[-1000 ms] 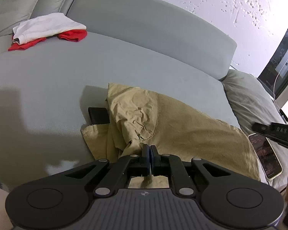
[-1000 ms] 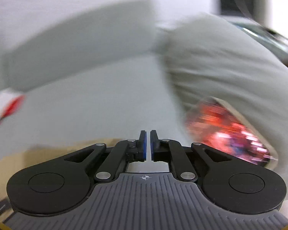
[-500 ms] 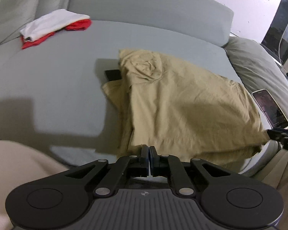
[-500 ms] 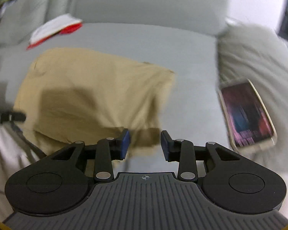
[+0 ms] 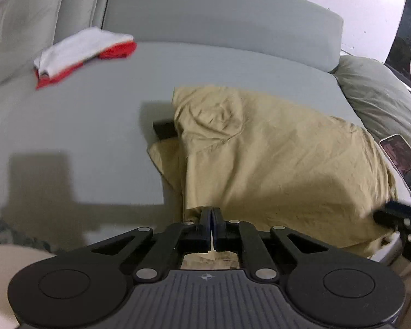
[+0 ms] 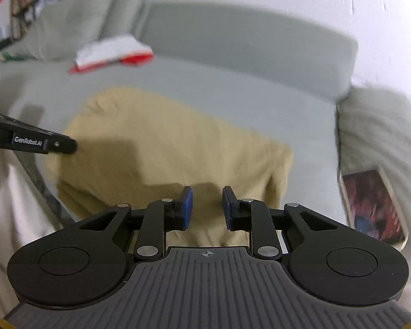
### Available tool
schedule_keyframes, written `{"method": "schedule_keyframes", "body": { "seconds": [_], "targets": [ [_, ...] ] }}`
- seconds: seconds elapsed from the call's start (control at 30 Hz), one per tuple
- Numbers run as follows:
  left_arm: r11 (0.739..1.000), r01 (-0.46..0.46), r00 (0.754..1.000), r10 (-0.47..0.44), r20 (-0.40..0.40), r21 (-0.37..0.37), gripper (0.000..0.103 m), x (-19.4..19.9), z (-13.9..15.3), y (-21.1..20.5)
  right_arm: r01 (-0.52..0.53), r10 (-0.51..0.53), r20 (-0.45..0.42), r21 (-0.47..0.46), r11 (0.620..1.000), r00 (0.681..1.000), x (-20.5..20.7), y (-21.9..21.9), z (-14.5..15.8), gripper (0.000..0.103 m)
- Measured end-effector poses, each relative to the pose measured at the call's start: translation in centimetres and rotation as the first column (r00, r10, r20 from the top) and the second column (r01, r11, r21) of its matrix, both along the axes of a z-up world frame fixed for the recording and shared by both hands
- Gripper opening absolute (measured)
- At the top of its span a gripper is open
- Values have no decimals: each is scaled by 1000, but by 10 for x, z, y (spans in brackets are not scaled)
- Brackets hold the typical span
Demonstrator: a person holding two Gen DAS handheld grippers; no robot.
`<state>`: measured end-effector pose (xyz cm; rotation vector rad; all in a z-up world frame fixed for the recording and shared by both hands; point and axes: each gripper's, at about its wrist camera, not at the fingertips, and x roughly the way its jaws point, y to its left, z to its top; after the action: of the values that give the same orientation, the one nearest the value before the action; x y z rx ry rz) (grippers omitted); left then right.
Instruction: Fold clothes
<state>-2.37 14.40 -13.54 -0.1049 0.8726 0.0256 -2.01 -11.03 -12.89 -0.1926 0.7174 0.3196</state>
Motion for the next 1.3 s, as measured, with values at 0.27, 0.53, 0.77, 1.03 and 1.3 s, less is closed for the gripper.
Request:
{"method": "schedule_keyframes", "body": {
  "seconds": [0.27, 0.53, 0.77, 1.03, 1.3],
  "targets": [
    [988, 28, 989, -6, 145, -149, 9, -32, 20, 15, 257, -229, -166, 172, 951, 959, -10, -87, 1, 37],
    [993, 80, 991, -69, 117, -90, 9, -7, 4, -10, 53, -81, 86, 283, 958, 993, 9, -54, 20, 14],
    [994, 39, 999, -38, 8, -104, 14, -2, -4, -2, 45, -42, -27, 129, 991, 999, 4, -41, -18, 10],
    [963, 19, 996, 4, 84, -270, 47, -47, 14, 19, 210, -194, -95, 201, 957, 976, -21, -90, 9, 57],
    [928, -97, 963, 178, 200, -360, 71, -52, 16, 44, 282, -250, -131, 457, 843, 959, -2, -115, -1, 77]
  ]
}}
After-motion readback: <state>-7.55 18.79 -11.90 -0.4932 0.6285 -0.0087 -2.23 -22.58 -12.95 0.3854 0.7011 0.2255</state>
